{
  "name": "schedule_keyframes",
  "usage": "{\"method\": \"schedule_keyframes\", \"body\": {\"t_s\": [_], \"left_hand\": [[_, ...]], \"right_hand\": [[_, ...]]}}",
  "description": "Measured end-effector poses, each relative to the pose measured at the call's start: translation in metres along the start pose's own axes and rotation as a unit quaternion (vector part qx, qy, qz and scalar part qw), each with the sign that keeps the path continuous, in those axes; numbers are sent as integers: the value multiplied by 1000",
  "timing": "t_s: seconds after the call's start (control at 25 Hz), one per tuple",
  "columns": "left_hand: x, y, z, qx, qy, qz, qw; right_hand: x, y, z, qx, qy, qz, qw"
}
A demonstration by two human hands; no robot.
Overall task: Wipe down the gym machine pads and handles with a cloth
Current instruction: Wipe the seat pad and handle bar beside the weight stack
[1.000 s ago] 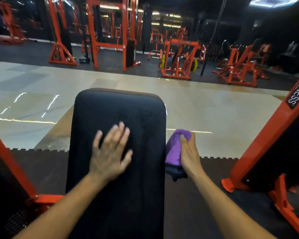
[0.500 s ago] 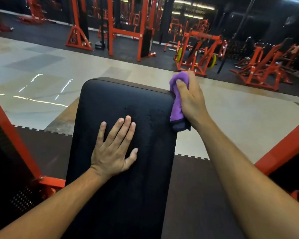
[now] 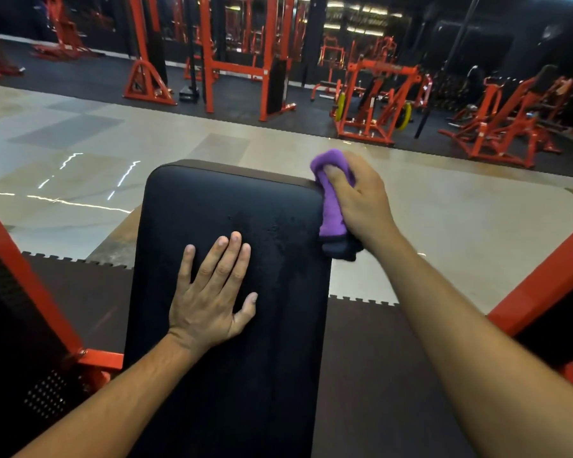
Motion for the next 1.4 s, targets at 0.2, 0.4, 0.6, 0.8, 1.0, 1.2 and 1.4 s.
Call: {"method": "schedule_keyframes", "body": {"t_s": [0.2, 0.4, 0.6, 0.8, 1.0, 1.2, 1.4], "left_hand": [[2, -5, -4, 3, -1, 9, 1000], [13, -8, 36, 19, 52, 21, 998], [10, -5, 44, 11, 34, 31, 999], [14, -2, 48, -5, 36, 42, 998], [14, -4, 43, -11, 29, 49, 998], [10, -1, 44, -15, 20, 48, 999], [13, -1, 44, -22, 22, 48, 998]], "right_hand": [[31, -17, -46, 147, -95, 147, 974], [11, -23, -5, 293, -113, 76, 946], [46, 14, -51, 322, -217, 212, 897], [121, 143, -67, 344, -347, 233, 841], [89, 95, -66, 344, -297, 145, 879], [48, 3, -45, 337, -288, 172, 880], [89, 89, -52, 291, -307, 239, 874]]}}
Point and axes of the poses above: each hand's wrist, its own z-axis away from the middle knuckle, its own y-axis out of the palm, x = y × z, the point moved 1 cm from there along -z, towards the middle knuckle, and after that the axes turned 7 degrees about -x, right-handed, at the moved point
